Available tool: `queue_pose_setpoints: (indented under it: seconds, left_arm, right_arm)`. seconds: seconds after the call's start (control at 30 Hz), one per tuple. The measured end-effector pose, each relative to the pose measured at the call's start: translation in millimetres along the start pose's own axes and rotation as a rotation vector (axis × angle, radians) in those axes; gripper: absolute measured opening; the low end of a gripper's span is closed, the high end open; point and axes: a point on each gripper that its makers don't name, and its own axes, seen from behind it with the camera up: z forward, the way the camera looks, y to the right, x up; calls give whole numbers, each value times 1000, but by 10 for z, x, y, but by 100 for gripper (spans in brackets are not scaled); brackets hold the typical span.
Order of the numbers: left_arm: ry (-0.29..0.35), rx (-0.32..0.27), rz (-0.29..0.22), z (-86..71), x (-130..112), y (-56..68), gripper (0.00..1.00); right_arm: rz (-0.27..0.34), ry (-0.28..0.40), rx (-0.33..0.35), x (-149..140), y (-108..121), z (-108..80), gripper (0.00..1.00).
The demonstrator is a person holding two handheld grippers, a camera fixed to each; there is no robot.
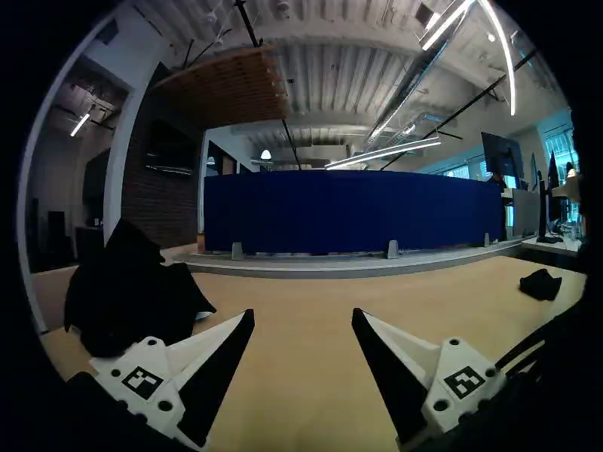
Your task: Fold towel
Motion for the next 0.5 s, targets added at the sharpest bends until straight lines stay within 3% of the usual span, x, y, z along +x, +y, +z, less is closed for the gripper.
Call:
queue_pose_setpoints:
  seconds: [0.3,0.5]
  left_arm:
    - [0,0,0,3,2,6,96]
    - [0,0,-1,8,0,3,96]
  right_arm:
    - [60,24,-20,-506,217,-54,100]
    - [60,34,-25,-799,242,-38,100]
